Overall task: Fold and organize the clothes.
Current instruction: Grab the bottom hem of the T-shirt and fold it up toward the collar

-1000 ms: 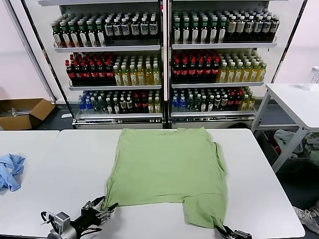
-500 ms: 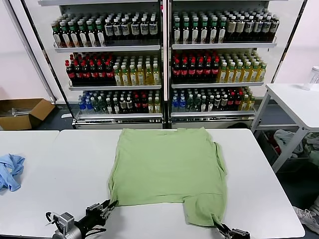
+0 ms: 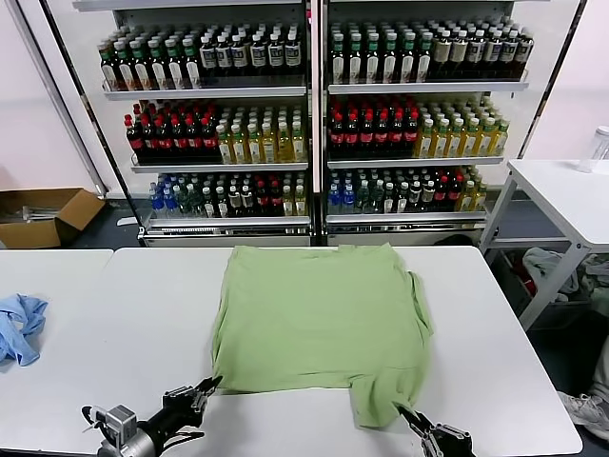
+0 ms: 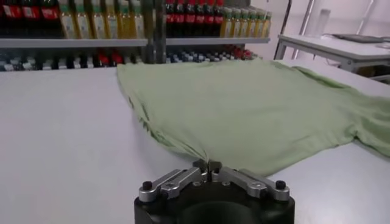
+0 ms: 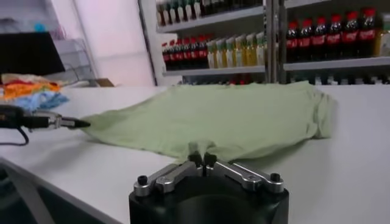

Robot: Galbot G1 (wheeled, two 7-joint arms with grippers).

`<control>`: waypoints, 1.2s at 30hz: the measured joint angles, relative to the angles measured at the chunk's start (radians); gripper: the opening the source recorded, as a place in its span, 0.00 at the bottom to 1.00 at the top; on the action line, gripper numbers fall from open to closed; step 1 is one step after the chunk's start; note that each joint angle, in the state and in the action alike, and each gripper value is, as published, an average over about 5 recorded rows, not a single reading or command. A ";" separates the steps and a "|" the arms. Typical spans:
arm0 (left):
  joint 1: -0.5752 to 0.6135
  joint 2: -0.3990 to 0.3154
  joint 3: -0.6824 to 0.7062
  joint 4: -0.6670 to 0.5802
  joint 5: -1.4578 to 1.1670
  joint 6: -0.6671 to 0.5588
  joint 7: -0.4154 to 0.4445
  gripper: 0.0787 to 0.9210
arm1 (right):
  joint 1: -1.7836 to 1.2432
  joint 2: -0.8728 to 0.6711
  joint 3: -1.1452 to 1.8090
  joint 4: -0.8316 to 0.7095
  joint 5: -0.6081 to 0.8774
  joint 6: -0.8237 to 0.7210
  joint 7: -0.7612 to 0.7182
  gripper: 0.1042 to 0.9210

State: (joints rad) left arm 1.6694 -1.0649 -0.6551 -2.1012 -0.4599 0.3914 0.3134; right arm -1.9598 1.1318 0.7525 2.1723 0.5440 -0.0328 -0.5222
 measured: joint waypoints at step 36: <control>-0.304 0.068 0.066 0.163 -0.186 -0.023 0.046 0.02 | 0.518 -0.057 -0.095 -0.283 0.216 -0.004 0.081 0.01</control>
State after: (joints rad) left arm 1.3656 -0.9965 -0.5895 -1.9377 -0.6458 0.3685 0.3597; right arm -1.4416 1.0752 0.6570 1.8895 0.7601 -0.0372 -0.4414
